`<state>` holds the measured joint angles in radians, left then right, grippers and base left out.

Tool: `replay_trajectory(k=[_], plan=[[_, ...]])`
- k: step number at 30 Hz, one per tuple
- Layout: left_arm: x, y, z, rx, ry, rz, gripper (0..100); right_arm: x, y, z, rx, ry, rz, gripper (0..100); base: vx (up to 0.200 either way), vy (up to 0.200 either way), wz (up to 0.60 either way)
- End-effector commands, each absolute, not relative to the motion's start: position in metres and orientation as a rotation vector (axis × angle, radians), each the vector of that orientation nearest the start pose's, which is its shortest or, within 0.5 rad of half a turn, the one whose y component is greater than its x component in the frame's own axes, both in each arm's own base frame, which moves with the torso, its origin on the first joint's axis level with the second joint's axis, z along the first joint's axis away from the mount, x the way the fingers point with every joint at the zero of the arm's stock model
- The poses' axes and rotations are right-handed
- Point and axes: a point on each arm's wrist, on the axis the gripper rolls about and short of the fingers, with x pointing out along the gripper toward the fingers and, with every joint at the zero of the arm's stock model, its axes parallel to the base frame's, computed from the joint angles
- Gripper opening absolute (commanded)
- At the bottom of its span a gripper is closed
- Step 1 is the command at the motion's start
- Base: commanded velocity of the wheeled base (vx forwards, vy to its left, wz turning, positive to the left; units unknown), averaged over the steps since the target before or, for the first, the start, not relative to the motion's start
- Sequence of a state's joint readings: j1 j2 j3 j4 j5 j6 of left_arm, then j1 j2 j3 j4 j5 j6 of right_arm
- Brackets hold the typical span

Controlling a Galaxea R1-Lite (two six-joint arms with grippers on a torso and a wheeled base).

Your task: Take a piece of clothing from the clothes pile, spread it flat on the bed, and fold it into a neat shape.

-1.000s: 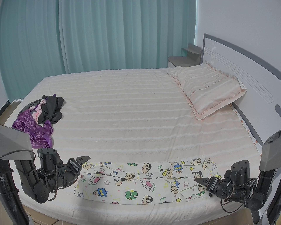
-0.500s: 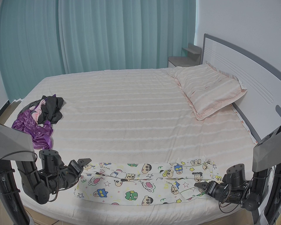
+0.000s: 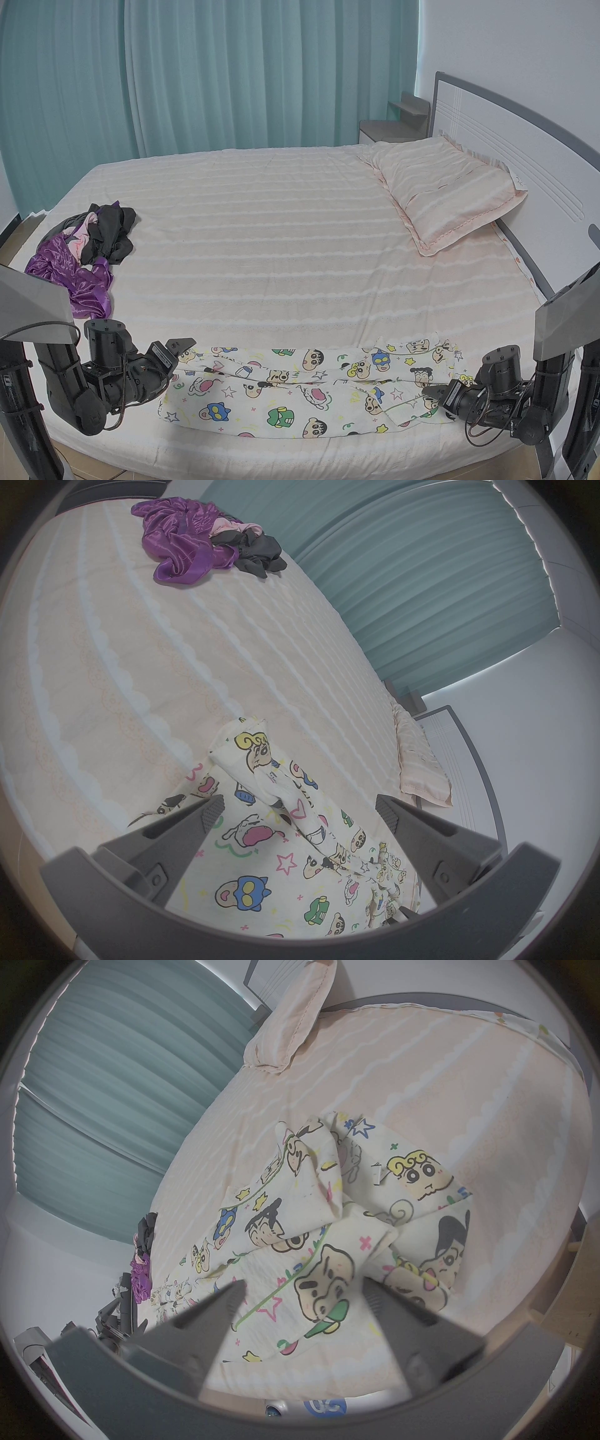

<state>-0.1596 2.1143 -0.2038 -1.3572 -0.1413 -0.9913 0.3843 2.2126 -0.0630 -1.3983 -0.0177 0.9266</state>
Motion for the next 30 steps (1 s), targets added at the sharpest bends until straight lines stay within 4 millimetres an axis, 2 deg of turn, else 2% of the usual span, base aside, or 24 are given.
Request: replay_trajectory(k=[1, 14, 25, 30], plan=[[0.251, -0.044, 0.013, -0.953, 0.654, 0.007, 100, 0.204, 0.082, -0.019, 0.715, 0.845, -0.028, 0, 0.0, 0.0, 0.0], [0.252, -0.043, 0.013, -0.954, 0.653, 0.009, 100, 0.189, 0.081, -0.016, 0.665, 0.88, -0.026, 0, 0.0, 0.0, 0.0], [0.252, -0.044, 0.013, -0.954, 0.652, 0.007, 100, 0.172, 0.09, -0.001, 0.609, 0.922, 0.023, 0, 0.0, 0.0, 0.0], [0.251, -0.044, 0.013, -0.952, 0.655, 0.008, 100, 0.172, 0.091, -0.004, 0.597, 0.944, 0.015, 0, 0.0, 0.0, 0.0]])
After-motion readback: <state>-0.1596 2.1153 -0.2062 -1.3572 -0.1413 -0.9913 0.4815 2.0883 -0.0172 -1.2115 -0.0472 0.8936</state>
